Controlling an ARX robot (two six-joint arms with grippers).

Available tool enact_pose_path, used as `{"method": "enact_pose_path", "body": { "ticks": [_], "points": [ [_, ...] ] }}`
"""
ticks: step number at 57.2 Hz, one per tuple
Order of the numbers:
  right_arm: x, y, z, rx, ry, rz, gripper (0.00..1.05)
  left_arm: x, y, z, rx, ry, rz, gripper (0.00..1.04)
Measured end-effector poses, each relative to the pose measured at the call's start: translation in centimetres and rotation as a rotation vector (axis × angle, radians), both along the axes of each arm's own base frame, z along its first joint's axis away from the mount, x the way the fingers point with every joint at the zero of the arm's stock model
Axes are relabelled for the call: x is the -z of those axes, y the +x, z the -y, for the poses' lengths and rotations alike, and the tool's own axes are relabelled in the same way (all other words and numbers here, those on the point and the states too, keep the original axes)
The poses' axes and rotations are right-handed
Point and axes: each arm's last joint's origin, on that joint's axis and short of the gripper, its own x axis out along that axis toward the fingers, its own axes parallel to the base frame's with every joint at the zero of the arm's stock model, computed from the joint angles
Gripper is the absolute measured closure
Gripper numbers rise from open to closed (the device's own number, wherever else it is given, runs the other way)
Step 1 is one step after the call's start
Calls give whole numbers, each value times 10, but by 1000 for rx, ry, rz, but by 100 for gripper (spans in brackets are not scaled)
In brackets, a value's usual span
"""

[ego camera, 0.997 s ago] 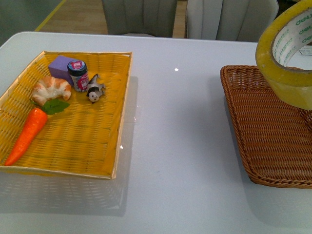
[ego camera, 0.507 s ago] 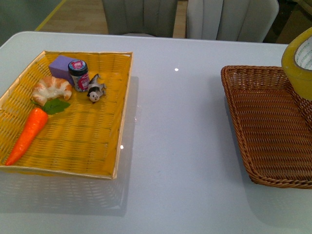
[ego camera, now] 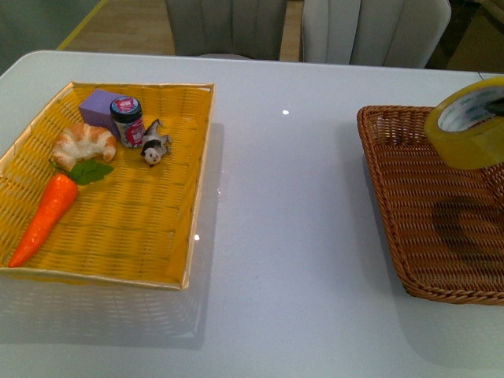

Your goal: Move tape to another basket

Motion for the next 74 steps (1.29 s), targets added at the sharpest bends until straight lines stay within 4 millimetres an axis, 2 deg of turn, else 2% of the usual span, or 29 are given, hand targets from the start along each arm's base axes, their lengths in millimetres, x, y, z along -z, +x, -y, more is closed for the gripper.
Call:
{"method": "enact_pose_path", "body": {
  "ticks": [5,14,28,29,31,39,48,55,68,74],
  "points": [
    [18,14,0,17,-7,-66,58,7,-4,0,3,0,9,103],
    [41,26,-5,16,-6,-135,56,5,-10,0,3,1,18,103],
    [44,25,-3,59,-1,-142,16,5,-17,0,3,0,20,103],
    [43,21,-1,66,2,-137,11,4,-17,0,3,0,21,103],
    [42,17,1,74,6,-131,8,5,-18,0,3,0,20,103],
    [26,-9,11,114,14,-87,9,5,-21,0,3,1,19,103],
    [-9,-49,18,134,-13,8,9,5,-24,0,3,1,19,103],
    [-29,-84,10,118,-84,36,9,5,-26,0,3,1,19,103],
    [-71,-150,-15,118,-330,116,9,8,-37,0,3,1,7,103],
    [-78,-164,-23,26,-545,384,26,9,-37,0,2,2,2,103]
  ]
}}
